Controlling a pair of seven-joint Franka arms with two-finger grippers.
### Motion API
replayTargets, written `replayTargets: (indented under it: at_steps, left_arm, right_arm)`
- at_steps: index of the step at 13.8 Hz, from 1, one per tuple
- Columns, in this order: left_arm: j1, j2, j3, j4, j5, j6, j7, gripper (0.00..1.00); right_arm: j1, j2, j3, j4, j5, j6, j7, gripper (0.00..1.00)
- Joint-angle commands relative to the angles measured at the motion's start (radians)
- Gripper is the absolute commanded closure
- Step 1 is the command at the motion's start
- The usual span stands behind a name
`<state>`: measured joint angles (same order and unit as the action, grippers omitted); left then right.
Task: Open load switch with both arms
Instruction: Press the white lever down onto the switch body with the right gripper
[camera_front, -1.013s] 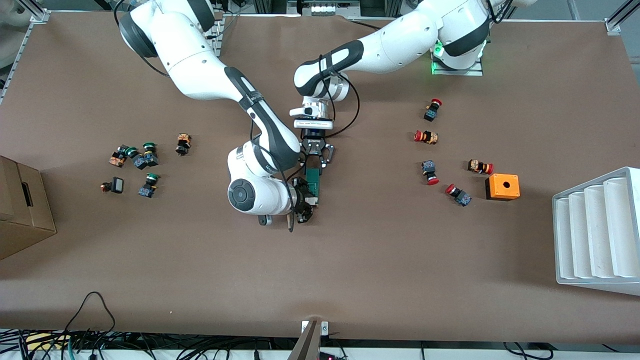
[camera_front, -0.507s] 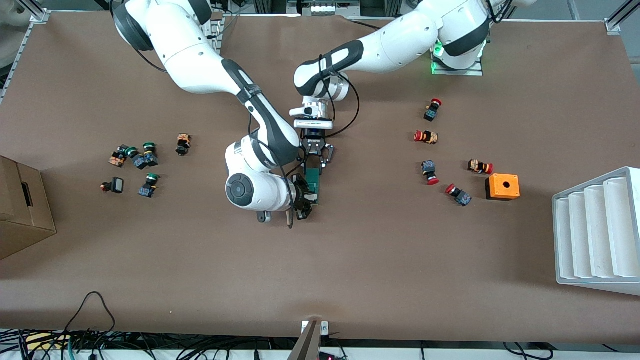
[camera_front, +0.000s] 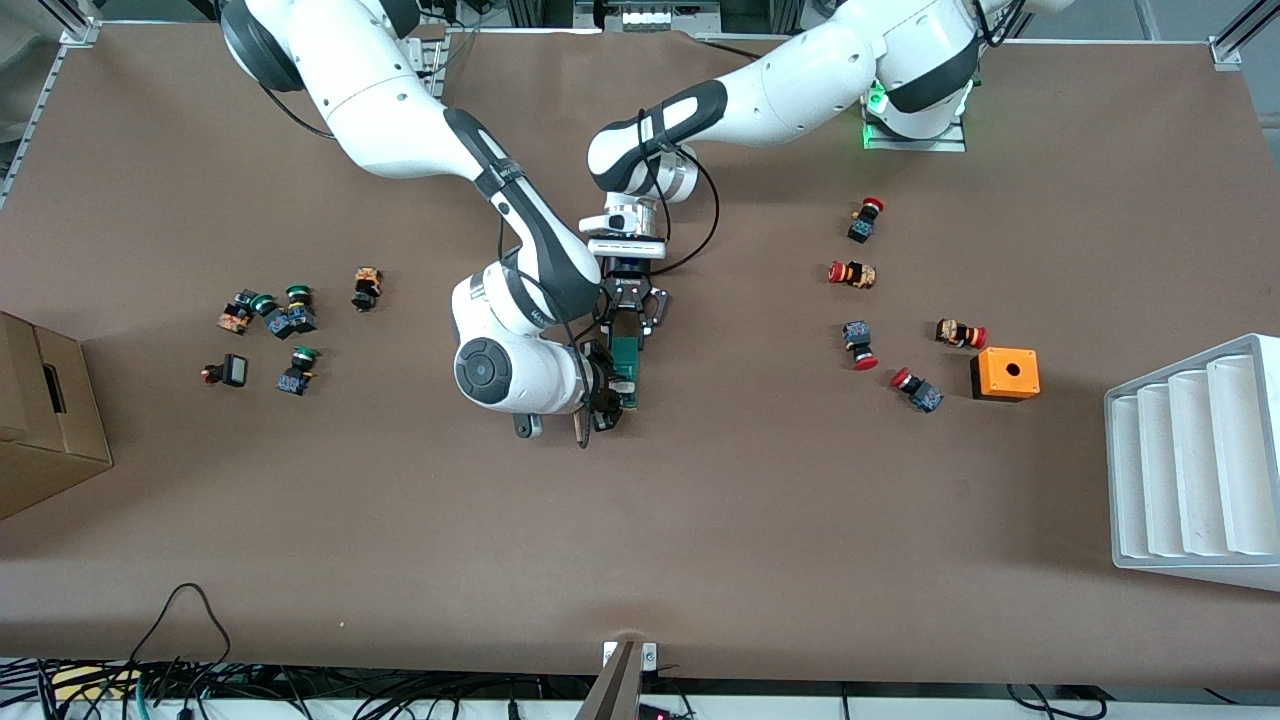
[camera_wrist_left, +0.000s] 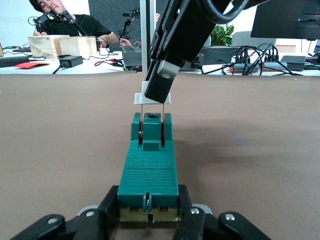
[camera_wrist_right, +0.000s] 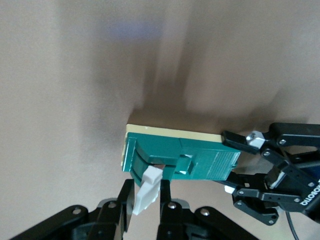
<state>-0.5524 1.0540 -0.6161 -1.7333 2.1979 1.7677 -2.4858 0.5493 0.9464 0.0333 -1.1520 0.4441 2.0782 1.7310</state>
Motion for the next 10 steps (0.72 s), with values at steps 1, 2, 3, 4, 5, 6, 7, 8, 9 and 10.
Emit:
replayTargets:
  at_steps: [1, 2, 3, 4, 5, 6, 7, 8, 9, 10]
  left_arm:
    - [-0.003, 0.035, -0.017, 0.066, 0.059, 0.045, 0.007, 1.0]
    - [-0.003, 0.035, -0.017, 0.066, 0.059, 0.045, 0.007, 1.0]
    - [-0.003, 0.035, -0.017, 0.066, 0.059, 0.045, 0.005, 1.0]
    - [-0.003, 0.035, -0.017, 0.066, 0.059, 0.047, 0.007, 1.0]
    - [-0.003, 0.035, -0.017, 0.066, 0.059, 0.047, 0.007, 1.0]
    - [-0.004, 0.035, -0.017, 0.066, 0.059, 0.047, 0.007, 1.0]
    - [-0.003, 0.035, -0.017, 0.066, 0.059, 0.047, 0.007, 1.0]
    - [-0.003, 0.035, -0.017, 0.066, 0.059, 0.047, 0.007, 1.0]
    - [-0.003, 0.035, -0.017, 0.066, 0.059, 0.047, 0.007, 1.0]
    - [-0.003, 0.035, -0.017, 0.066, 0.059, 0.047, 0.007, 1.0]
  right_arm:
    - [0.003, -0.061, 0.003, -0.087, -0.022, -0.003, -0.014, 0.74]
    - [0.004, -0.063, 0.004, -0.089, -0.022, -0.004, -0.014, 0.74]
    - [0.004, -0.064, 0.004, -0.089, -0.027, -0.004, -0.014, 0.74]
    - [0.004, -0.066, 0.004, -0.089, -0.027, -0.004, -0.014, 0.74]
    - [0.004, -0.069, 0.004, -0.089, -0.027, -0.004, -0.014, 0.74]
    - [0.004, -0.07, 0.004, -0.089, -0.027, -0.004, -0.014, 0.74]
    - [0.004, -0.072, 0.004, -0.089, -0.027, -0.004, -0.014, 0.74]
    - [0.006, -0.074, 0.004, -0.089, -0.027, -0.004, -0.013, 0.74]
    - [0.008, -0.074, 0.004, -0.087, -0.027, -0.004, -0.013, 0.74]
    - [0.009, -0.075, 0.004, -0.087, -0.027, -0.004, -0.013, 0.74]
